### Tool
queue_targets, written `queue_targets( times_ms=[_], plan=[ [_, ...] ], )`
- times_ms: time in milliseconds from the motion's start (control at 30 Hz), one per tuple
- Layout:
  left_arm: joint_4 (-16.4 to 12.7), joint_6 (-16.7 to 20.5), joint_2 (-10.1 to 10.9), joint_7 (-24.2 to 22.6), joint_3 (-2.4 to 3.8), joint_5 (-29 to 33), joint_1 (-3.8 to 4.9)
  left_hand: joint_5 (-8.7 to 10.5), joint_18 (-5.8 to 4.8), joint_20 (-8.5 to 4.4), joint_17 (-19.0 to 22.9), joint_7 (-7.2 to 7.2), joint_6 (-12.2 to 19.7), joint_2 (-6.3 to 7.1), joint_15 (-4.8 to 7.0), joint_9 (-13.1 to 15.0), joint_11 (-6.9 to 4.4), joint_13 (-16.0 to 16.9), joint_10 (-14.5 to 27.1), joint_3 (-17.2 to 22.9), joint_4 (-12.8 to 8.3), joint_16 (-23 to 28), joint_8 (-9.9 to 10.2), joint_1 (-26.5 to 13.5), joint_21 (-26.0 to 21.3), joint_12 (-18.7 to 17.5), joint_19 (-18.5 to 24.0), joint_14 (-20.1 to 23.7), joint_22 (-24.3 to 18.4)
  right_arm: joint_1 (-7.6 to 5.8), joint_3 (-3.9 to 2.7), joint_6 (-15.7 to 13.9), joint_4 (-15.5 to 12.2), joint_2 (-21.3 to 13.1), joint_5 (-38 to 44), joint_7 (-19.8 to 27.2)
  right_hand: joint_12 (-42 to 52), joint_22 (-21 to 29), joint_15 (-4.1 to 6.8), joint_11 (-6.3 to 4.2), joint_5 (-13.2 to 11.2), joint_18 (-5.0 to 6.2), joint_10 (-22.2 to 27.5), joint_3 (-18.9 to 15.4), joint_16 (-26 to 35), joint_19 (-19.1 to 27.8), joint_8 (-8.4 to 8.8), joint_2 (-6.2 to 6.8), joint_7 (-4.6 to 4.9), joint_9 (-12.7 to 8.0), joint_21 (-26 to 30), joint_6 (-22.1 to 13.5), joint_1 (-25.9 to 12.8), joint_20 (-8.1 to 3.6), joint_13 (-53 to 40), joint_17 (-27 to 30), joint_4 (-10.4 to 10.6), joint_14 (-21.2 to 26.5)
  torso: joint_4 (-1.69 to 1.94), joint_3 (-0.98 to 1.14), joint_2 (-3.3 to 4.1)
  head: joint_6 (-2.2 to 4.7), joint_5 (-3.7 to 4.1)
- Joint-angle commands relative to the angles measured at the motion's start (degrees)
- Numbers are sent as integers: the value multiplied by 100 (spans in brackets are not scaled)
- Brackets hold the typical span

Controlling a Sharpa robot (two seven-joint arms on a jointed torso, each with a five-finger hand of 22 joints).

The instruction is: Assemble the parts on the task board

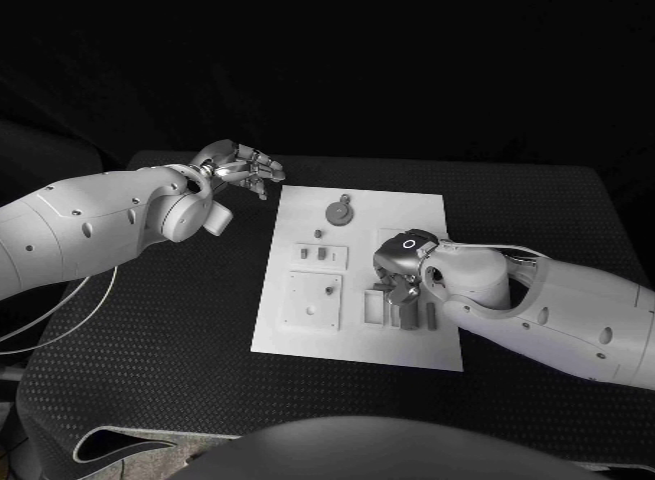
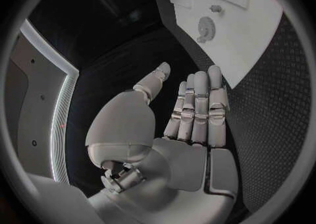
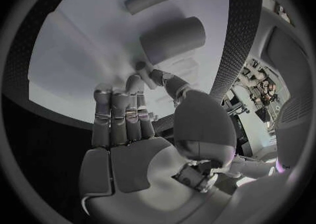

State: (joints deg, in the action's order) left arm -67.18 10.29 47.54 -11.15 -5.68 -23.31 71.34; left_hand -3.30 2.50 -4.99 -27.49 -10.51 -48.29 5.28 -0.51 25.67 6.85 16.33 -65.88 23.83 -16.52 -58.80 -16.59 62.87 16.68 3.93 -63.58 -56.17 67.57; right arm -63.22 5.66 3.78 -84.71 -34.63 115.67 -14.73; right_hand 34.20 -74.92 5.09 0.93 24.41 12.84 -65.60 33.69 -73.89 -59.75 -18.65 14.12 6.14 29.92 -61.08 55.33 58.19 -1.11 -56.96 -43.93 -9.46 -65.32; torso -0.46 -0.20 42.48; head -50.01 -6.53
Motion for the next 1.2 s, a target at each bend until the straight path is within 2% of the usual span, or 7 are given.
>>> queue_targets(
  times_ms=[33, 367, 467, 667, 833, 1200],
  plan=[
    [-12, -68, -6, -20, 3, -22, 6, 37, 173, -13, -6, -20, 6, 25, -1, -9, -13, 5, 36, -40, -6, 30, -35, -8, -27, 32, -13, -19, 6, 77, 65, 327, 161, 11, 304, -298, 111, -91, 7, -1, -35, 216, 74, -9, -56, 20, 101, 6, 110, -9, -41, -131, 51, 0, -45, -22, -63, 30, -5, 0, -1, 1, 1],
    [-13, -66, -6, -11, 3, -26, 6, 37, 173, -13, -7, -20, 6, 25, -1, -10, -13, 6, 35, -41, -5, 30, -36, -9, -29, 32, -14, -20, 7, 77, 65, 318, 156, 47, 429, -317, 251, -96, 17, -12, -33, 216, 136, 3, -102, 22, 68, -53, 96, 22, -72, -93, 76, 1, -65, -41, -114, 44, -5, 1, 0, 1, 14],
    [-15, -70, -5, -5, 3, -33, 6, 37, 173, -13, -8, -19, 5, 25, -1, -10, -13, 7, 35, -40, -5, 30, -37, -9, -29, 33, -14, -20, 8, 77, 66, 345, 150, 54, 479, -326, 326, -99, 31, -30, -33, 216, 150, 24, -125, 24, 32, -145, 78, 49, -96, -39, 140, -5, -51, -45, -198, 40, -6, 0, 1, 1, 14],
    [-14, -74, -7, -1, 3, -41, 6, 37, 173, -13, -9, -19, 5, 23, -1, -10, -14, 7, 34, -40, -5, 31, -38, -8, -29, 34, -15, -21, 8, 77, 66, 275, 135, 47, 546, -338, 460, -104, 63, -68, -31, 216, 113, 93, -166, 12, -26, -493, 39, 91, -162, 70, 363, -22, 19, -43, -508, 3, -5, 2, 0, 1, 16],
    [-10, -79, -10, 3, 3, -46, 6, 38, 173, -13, -9, -19, 4, 23, 0, -10, -14, 8, 32, -40, -5, 31, -39, -8, -30, 34, -16, -22, 9, 77, 66, 107, 104, 18, 557, -335, 557, -106, 102, -112, -30, 216, 16, 83, -218, -45, -80, -621, -10, 112, -238, 212, 332, -31, 83, -47, -587, -84, -5, 4, 1, 1, 20],
    [0, -84, -13, 7, 2, -51, 6, 38, 174, -13, -11, -18, 3, 21, 0, -10, -15, 9, 31, -39, -4, 31, -41, -7, -31, 35, -18, -23, 11, 77, 64, -151, -75, -136, 542, -337, 637, -87, 154, -165, -28, 216, -96, 59, -281, -133, -96, -532, -63, 109, -309, 336, 87, -67, 211, -99, -444, -177, -7, 6, 0, 1, 36]
  ],
)
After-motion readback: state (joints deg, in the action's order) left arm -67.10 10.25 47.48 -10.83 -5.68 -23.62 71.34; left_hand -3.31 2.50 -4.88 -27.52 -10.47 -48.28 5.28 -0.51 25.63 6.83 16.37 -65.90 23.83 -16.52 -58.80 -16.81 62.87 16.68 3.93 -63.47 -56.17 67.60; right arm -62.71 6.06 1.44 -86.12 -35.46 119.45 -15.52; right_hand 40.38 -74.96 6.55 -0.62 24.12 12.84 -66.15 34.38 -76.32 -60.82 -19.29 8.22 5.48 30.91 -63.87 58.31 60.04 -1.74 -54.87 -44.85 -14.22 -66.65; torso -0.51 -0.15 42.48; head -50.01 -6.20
